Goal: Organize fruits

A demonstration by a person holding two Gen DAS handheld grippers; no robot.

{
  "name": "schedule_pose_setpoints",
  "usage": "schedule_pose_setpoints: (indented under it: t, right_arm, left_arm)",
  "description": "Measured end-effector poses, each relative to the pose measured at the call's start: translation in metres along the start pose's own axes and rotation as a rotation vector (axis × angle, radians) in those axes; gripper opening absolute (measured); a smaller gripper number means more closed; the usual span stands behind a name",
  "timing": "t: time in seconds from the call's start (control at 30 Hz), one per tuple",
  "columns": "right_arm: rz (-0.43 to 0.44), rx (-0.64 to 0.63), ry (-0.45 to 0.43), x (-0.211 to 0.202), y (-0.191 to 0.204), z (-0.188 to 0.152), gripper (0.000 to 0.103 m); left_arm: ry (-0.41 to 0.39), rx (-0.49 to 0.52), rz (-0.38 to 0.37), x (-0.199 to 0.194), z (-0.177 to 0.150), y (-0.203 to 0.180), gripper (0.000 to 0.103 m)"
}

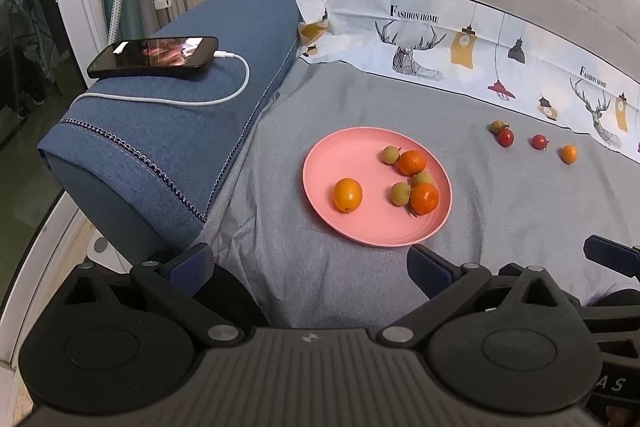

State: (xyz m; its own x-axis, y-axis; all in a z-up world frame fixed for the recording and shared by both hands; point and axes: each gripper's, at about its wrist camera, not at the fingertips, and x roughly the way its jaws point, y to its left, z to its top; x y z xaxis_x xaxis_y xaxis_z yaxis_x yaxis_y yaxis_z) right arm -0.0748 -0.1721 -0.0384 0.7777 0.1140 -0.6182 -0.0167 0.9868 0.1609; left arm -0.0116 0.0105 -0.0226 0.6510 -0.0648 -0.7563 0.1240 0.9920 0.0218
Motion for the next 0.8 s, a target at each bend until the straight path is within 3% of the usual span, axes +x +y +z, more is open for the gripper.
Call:
schedule_pose_setpoints:
  t: [0.8]
  right_arm:
    - [-0.002, 0.012, 0.017, 0.0070, -0.0025, 0.0002, 0.101]
  left_arm:
    - [0.017, 0.011, 0.009, 0.0062, 0.0023, -0.0018, 0.103]
